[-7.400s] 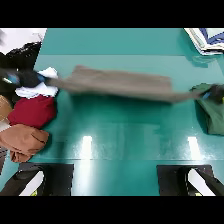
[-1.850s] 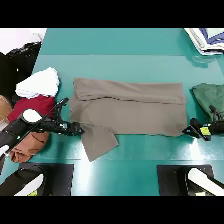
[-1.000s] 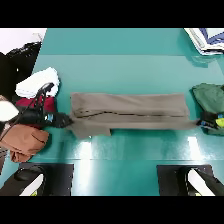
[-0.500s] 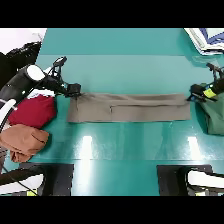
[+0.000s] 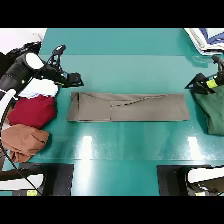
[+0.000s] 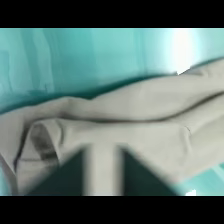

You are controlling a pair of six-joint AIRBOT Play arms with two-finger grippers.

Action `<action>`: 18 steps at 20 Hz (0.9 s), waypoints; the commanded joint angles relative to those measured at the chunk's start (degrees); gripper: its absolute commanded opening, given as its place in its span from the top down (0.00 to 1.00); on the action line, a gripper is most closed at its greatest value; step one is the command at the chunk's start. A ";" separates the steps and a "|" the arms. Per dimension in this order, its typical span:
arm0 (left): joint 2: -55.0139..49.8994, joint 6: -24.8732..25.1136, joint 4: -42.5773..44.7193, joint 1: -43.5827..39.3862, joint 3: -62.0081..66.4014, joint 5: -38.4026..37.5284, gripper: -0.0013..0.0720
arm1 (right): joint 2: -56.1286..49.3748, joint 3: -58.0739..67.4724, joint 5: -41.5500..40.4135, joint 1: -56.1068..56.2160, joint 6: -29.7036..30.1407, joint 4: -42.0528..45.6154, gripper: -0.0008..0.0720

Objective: Fold the shirts.

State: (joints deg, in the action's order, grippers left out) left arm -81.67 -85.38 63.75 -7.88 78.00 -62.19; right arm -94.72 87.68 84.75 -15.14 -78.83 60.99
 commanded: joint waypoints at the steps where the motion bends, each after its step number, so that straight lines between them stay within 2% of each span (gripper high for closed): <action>1: -0.17 0.33 -0.55 -0.07 2.36 -4.85 0.93 | -0.57 -4.48 0.94 -5.18 4.39 -1.05 0.35; 6: -0.17 0.28 -2.45 -1.88 2.34 -4.20 0.94 | -3.52 -11.43 1.05 -9.86 9.92 -1.49 0.35; 13: -0.44 0.24 -2.47 -8.13 2.29 0.68 0.95 | -8.48 -11.72 1.81 -4.66 12.07 -6.10 0.36; 14: -0.90 -0.35 -2.56 -9.35 2.32 1.55 0.95 | -8.87 -11.72 1.84 -3.74 12.09 -5.97 0.45; 15: -1.73 -1.03 -2.71 -10.51 2.32 2.49 0.95 | -8.96 -11.72 1.77 -3.04 12.31 -5.99 0.63; 16: -2.95 -1.64 -3.17 -11.85 2.34 3.72 0.95 | -8.85 -11.67 1.79 -2.43 13.31 -6.01 0.87; 17: -4.44 -1.60 -4.00 -13.16 2.60 4.61 0.95 | -8.55 -11.61 1.90 -2.21 13.35 -6.03 0.96; 18: -6.51 -1.60 -5.01 -14.51 3.48 4.87 0.95 | -7.74 -11.61 1.90 -2.10 13.35 -6.03 0.96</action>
State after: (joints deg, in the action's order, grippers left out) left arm -85.01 -86.13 60.51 -19.05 80.64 -59.86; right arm -102.91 76.05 86.70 -18.46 -66.32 55.37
